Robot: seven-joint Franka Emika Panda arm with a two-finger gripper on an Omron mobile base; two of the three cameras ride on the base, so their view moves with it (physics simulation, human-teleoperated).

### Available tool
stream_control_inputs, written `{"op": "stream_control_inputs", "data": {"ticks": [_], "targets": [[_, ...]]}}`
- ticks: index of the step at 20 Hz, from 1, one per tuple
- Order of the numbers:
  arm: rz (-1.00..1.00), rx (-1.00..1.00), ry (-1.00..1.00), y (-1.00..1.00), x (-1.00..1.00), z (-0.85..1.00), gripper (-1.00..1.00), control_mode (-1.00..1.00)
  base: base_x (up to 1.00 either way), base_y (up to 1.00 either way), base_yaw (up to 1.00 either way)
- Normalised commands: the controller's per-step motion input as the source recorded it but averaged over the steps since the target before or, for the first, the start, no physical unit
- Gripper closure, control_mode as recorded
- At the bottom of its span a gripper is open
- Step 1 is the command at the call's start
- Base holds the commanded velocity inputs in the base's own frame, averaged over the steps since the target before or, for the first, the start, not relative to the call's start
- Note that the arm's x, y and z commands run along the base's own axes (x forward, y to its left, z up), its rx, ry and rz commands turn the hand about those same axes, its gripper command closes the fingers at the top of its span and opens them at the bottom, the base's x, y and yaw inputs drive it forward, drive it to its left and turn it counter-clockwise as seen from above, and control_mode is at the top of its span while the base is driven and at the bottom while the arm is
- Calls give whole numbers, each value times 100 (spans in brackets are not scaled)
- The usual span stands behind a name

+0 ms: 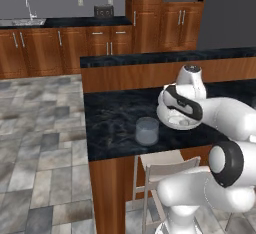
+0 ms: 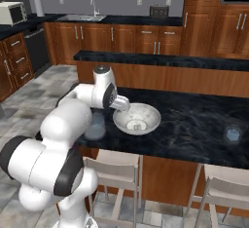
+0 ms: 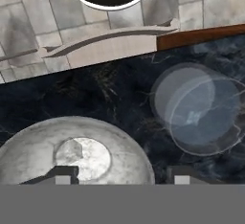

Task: There are four ice cubes in the ice bowl. Place two ice cubes in each glass of water.

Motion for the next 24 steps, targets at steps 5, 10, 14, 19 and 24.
{"op": "stream_control_inputs", "data": {"ticks": [5,10,14,19,24], "targets": [[-1,-7,29,-57,-5,-5,-100,-100,0,0,0],[2,-5,27,-56,7,-29,-100,-100,0,0,0],[-6,0,6,-43,26,-43,-100,-100,0,0,0],[-23,0,3,-1,55,-33,-100,-100,0,0,0],[-15,0,13,-5,62,-22,-100,-100,0,0,0]]}}
